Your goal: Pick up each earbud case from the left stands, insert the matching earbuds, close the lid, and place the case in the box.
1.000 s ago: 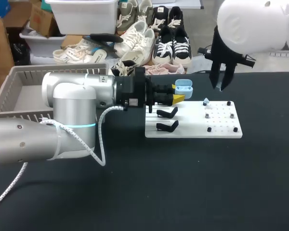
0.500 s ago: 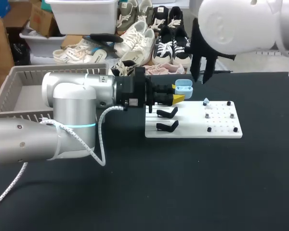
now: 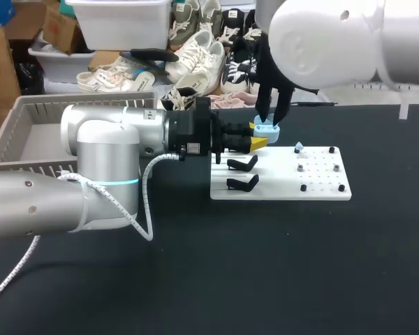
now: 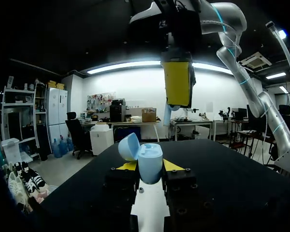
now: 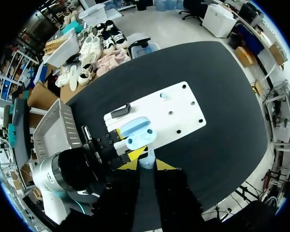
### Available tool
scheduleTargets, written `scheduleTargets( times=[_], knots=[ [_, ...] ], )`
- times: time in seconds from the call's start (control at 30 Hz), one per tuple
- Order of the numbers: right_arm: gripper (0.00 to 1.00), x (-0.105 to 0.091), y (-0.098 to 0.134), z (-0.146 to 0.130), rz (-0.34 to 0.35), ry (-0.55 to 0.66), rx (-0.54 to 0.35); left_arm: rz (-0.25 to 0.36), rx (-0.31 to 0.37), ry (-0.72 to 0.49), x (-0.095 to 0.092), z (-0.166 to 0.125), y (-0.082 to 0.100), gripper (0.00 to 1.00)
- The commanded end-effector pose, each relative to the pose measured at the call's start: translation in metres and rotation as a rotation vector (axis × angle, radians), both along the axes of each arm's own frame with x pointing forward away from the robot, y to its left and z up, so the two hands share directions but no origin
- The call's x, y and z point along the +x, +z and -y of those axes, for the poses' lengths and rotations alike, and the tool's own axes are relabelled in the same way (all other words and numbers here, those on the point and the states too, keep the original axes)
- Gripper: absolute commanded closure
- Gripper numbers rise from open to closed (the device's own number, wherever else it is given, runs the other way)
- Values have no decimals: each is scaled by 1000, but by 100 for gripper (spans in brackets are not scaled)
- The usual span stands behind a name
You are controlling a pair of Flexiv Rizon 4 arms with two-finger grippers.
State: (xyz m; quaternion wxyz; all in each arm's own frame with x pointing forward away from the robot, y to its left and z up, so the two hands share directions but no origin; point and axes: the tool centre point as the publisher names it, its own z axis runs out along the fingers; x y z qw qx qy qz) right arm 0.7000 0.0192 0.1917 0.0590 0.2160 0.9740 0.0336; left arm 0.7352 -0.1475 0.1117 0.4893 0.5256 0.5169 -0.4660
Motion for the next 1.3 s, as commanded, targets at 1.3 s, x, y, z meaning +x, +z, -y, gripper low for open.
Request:
scheduleTargets(
  times=[1.3],
  knots=[
    [100, 21, -19, 9, -58, -31, 32, 1, -3, -2, 1, 0, -1, 100]
  ],
)
